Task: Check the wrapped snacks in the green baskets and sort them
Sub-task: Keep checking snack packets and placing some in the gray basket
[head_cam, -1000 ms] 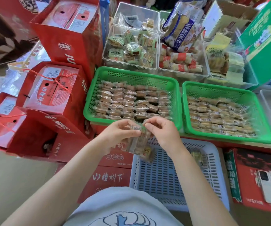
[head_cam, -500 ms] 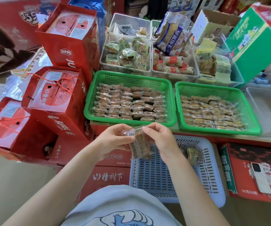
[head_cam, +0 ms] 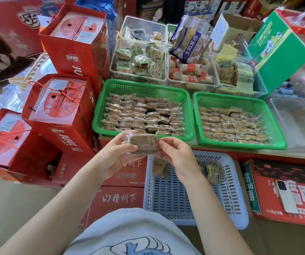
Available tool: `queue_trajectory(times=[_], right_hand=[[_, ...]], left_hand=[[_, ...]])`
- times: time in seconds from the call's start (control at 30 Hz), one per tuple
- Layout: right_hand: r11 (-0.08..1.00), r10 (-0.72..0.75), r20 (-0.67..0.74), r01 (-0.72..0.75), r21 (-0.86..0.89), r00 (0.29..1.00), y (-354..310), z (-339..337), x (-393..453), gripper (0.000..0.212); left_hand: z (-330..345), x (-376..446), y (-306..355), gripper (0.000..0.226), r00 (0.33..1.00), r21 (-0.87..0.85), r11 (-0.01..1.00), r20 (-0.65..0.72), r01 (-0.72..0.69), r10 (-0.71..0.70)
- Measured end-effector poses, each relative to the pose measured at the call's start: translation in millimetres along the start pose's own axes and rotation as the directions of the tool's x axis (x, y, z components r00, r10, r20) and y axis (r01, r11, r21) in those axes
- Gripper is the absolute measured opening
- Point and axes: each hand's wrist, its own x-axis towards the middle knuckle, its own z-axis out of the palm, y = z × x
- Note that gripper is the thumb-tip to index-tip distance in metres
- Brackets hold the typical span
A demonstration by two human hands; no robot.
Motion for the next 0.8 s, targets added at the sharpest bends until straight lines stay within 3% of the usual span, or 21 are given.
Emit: queue_trajectory(times=[0.1, 0.23, 0.33, 0.5, 0.63, 0.7, 0.77, 0.8], right_hand=[[1.0, -0.023, -0.021, 0.023, -0.017, 1.0, -2.7, 3.2, -0.4, 0.006], [1.0, 0.0, 0.075, 0.001, -0.01, 0.997, -6.4, -2.1, -1.5, 0.004], [0.991, -0.064, 0.033, 0.068, -0.118, 0.997, -7.9, -5.2, 1.5, 0.006], [0.996, -0.033, 0.031, 0.035, -0.081, 0.999, -12.4, -2.0, 8.0, 0.013], [0.986, -0.133, -0.03, 0.129, -0.109, 0.991, -14.6, 2.5, 11.2, 0.008], [0.97, -0.196, -0.027, 0.19, -0.149, 0.98, -15.1, 1.8, 14.1, 0.014], [0.869, -0.344, 0.027, 0.329, -0.369, 0.939, -17.1, -0.2, 18.1, 0.019], [0.763, -0.421, 0.094, 0.408, -0.501, 0.902, -18.4, -0.5, 19.9, 0.019]], left_hand=[[0.7, 1.1, -4.6, 0.043, 1.0, 0.008, 1.0, 0.0, -0.017, 0.017], [-0.9, 2.7, -8.5, 0.045, 0.997, 0.028, 0.997, -0.036, -0.073, 0.074], [-2.9, 2.0, -8.6, 0.045, 0.993, 0.034, 0.994, -0.051, -0.103, 0.105], [-3.6, 0.5, -5.3, 0.046, 0.994, 0.035, 0.994, 0.006, -0.106, 0.106], [1.5, 2.9, -1.7, 0.048, 0.99, 0.157, 0.98, -0.044, -0.123, 0.132], [4.2, 5.3, -0.3, 0.048, 0.98, 0.37, 0.921, -0.104, -0.121, 0.17], [2.1, 11.0, 1.6, 0.048, 0.968, 0.688, 0.719, -0.101, -0.099, 0.23], [0.9, 14.3, 2.2, 0.049, 0.971, 0.799, 0.594, -0.065, -0.088, 0.231]])
